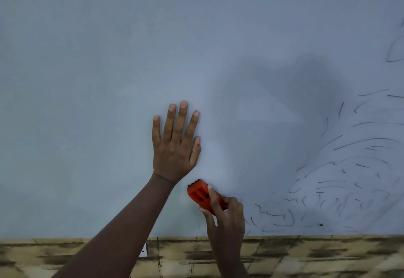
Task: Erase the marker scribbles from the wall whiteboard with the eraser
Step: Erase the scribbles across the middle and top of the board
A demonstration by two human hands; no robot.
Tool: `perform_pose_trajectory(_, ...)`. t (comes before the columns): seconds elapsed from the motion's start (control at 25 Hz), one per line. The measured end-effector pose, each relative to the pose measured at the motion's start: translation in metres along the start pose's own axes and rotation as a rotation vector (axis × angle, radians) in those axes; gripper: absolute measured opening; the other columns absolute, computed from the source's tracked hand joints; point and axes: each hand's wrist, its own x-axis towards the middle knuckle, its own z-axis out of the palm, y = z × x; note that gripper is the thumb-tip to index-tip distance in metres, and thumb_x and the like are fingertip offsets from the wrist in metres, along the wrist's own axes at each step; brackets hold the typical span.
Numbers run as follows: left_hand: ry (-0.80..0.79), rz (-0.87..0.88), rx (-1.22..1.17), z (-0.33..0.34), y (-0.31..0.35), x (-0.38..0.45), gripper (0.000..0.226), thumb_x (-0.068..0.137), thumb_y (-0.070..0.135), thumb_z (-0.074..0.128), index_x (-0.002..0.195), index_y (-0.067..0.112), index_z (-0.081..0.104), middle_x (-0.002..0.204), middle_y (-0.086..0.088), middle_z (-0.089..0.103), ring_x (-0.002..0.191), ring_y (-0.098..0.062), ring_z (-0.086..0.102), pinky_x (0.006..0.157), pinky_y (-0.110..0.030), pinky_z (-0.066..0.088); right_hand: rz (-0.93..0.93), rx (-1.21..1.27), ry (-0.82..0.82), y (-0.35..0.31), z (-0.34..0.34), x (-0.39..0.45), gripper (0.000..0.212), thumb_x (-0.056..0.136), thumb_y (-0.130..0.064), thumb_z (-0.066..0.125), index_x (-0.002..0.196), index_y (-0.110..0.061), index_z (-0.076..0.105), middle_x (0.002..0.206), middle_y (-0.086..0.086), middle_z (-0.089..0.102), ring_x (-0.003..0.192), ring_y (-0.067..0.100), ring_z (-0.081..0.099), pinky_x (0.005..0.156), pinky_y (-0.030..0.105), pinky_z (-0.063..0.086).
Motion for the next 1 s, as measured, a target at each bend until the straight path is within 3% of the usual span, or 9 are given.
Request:
perform_pose_trajectory(0.12, 0.001, -0.002, -0.006, 0.0, 0.001, 0.0, 0.071, 0.108, 0.033, 0.046, 0.171, 0.015, 0.019, 0.179, -0.011, 0.005, 0.165, -0.033, 0.01, 0.132, -0.058, 0.007, 0.125, 0.077, 0.049, 0.009, -0.014, 0.008, 0.081, 0.075, -0.042, 0.089, 0.148, -0.034, 0.054, 0.103, 0.001, 0.06, 0.086, 0.018, 0.058, 0.057, 0.031, 0.055)
perform_pose_trajectory(0.24, 0.006, -0.009, -0.016, 0.001, 0.001, -0.002, 0.069, 0.109, 0.034, 0.044, 0.171, 0.015, 0.02, 0.179, -0.011, 0.007, 0.165, -0.033, 0.011, 0.132, -0.057, 0.007, 0.514, 0.324, 0.253, 0.029, -0.039, 0.028, 0.084, 0.083, -0.05, 0.076, 0.156, -0.04, 0.035, 0.105, -0.005, 0.065, 0.078, 0.007, 0.061, 0.068, 0.023, 0.051)
perform_pose_trajectory(0.32, 0.006, -0.01, -0.018, 0.002, 0.001, -0.004, 0.068, 0.109, 0.034, 0.043, 0.171, 0.016, 0.02, 0.179, -0.011, 0.007, 0.165, -0.032, 0.011, 0.132, -0.057, 0.007, 0.755, 0.443, 0.365, 0.059, -0.051, 0.038, 0.083, 0.085, -0.049, 0.078, 0.156, -0.036, 0.037, 0.11, 0.001, 0.072, 0.078, -0.002, 0.061, 0.073, 0.02, 0.047)
perform_pose_trajectory(0.48, 0.004, -0.016, -0.021, 0.004, 0.001, -0.005, 0.068, 0.109, 0.034, 0.043, 0.17, 0.016, 0.021, 0.179, -0.011, 0.008, 0.165, -0.033, 0.011, 0.132, -0.058, 0.006, 1.008, 0.575, 0.319, 0.102, -0.039, 0.011, 0.073, 0.09, -0.043, 0.075, 0.153, -0.022, 0.045, 0.111, 0.012, 0.068, 0.098, 0.03, 0.068, 0.088, 0.048, 0.057)
perform_pose_trajectory(0.52, 0.002, -0.015, -0.021, 0.004, 0.001, -0.006, 0.069, 0.109, 0.034, 0.043, 0.17, 0.016, 0.02, 0.179, -0.011, 0.007, 0.165, -0.033, 0.011, 0.132, -0.058, 0.006, 1.038, 0.622, 0.285, 0.103, -0.032, 0.0, 0.071, 0.09, -0.04, 0.075, 0.152, -0.019, 0.045, 0.11, 0.014, 0.066, 0.1, 0.036, 0.068, 0.088, 0.053, 0.059)
perform_pose_trajectory(0.6, 0.003, -0.007, -0.013, 0.004, 0.001, -0.007, 0.069, 0.109, 0.034, 0.044, 0.17, 0.016, 0.021, 0.179, -0.012, 0.007, 0.165, -0.033, 0.011, 0.132, -0.058, 0.006, 1.075, 0.7, 0.236, 0.095, -0.024, -0.012, 0.071, 0.089, -0.038, 0.076, 0.148, -0.014, 0.043, 0.111, 0.017, 0.062, 0.1, 0.04, 0.068, 0.083, 0.05, 0.061)
perform_pose_trajectory(0.72, 0.001, -0.007, -0.017, 0.004, 0.001, -0.008, 0.069, 0.108, 0.035, 0.044, 0.171, 0.016, 0.02, 0.179, -0.012, 0.007, 0.165, -0.033, 0.011, 0.132, -0.058, 0.007, 1.03, 0.697, 0.239, 0.072, -0.021, -0.004, 0.069, 0.083, -0.046, 0.08, 0.136, -0.023, 0.044, 0.113, 0.013, 0.065, 0.094, 0.032, 0.071, 0.079, 0.049, 0.062)
perform_pose_trajectory(0.88, 0.005, -0.001, -0.016, 0.005, 0.001, -0.008, 0.07, 0.108, 0.035, 0.045, 0.171, 0.016, 0.02, 0.179, -0.012, 0.006, 0.165, -0.033, 0.011, 0.132, -0.058, 0.007, 0.841, 0.537, 0.171, 0.024, -0.024, 0.016, 0.065, 0.072, -0.061, 0.081, 0.116, -0.038, 0.039, 0.097, -0.003, 0.068, 0.073, -0.001, 0.066, 0.059, 0.02, 0.045)
perform_pose_trajectory(1.0, 0.005, -0.004, -0.007, 0.005, 0.0, -0.009, 0.07, 0.108, 0.035, 0.045, 0.171, 0.016, 0.019, 0.179, -0.011, 0.005, 0.166, -0.032, 0.009, 0.132, -0.058, 0.006, 0.789, 0.522, 0.104, -0.006, -0.013, 0.014, 0.065, 0.076, -0.053, 0.085, 0.114, -0.038, 0.035, 0.095, -0.005, 0.065, 0.071, 0.002, 0.066, 0.058, 0.012, 0.04)
